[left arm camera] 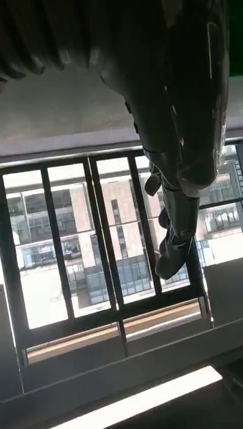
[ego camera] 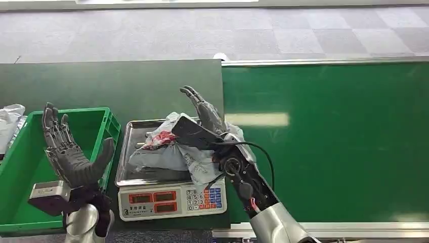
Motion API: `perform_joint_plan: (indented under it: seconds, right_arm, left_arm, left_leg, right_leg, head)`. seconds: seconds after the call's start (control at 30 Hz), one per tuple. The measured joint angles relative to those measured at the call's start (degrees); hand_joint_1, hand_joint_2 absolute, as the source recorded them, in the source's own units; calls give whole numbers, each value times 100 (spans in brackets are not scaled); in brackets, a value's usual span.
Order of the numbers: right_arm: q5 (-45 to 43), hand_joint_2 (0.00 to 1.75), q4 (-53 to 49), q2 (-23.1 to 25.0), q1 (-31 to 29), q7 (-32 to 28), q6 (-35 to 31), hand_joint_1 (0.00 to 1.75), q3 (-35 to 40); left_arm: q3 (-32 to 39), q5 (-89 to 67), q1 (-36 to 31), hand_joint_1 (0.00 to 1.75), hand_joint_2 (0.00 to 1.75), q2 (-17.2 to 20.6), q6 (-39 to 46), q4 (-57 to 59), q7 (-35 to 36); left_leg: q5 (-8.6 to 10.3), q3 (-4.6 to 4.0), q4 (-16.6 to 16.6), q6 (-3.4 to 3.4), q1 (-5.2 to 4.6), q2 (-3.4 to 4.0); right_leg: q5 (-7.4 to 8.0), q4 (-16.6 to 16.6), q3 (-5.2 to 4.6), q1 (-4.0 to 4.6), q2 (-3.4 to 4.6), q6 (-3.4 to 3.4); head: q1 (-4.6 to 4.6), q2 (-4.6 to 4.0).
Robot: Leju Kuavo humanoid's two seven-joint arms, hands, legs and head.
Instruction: Moved the parcel from conveyor to table for the left to box.
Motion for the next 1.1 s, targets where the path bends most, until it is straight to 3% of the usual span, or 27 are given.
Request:
perform_joint_plan:
  seconds: [0.23, 0.57, 0.73, 0.9, 1.1]
  right_arm:
    - [-1357, 175, -661, 0, 235, -759, 511, 0, -214]
    - [-3002, 175, -2114, -57, 772, -1093, 747, 0, -754]
    - [-3233, 175, -2604, -107, 970, -1135, 577, 0, -927]
    - [-3290, 175, -3221, -111, 1294, -1165, 376, 0, -982]
    - [-3043, 175, -3683, -111, 1552, -1165, 247, 0, -942]
  left_arm:
    - [-15, -232, 21, 0, 175, -15, -177, 2, 44]
    - [-33, -459, 132, 0, 175, -13, -317, 2, 77]
    - [-114, -937, 203, 0, 175, 2, -542, 2, 237]
    - [-613, -2611, 197, 0, 175, 57, -571, 135, 743]
    - [-1154, -2938, 60, 0, 175, 59, -520, 547, 929]
  left_leg:
    - [0, 0, 0, 0, 0, 0]
    - [-1, 0, 0, 0, 0, 1]
    - [-1, 1, 0, 0, 0, 0]
    - [-2, 0, 0, 1, -1, 9]
    - [-2, 0, 0, 1, -1, 6]
  right_leg:
    - [0, 0, -3, 0, 0, 0]
    - [0, -1, -4, -1, 0, 0]
    - [0, -2, -5, -1, 0, 0]
    - [0, -2, -6, -1, 5, 0]
    - [0, -3, -7, -2, 5, 0]
  head:
    - [0, 0]
    - [0, 0]
    - [0, 0]
    - [0, 0]
    - [0, 0]
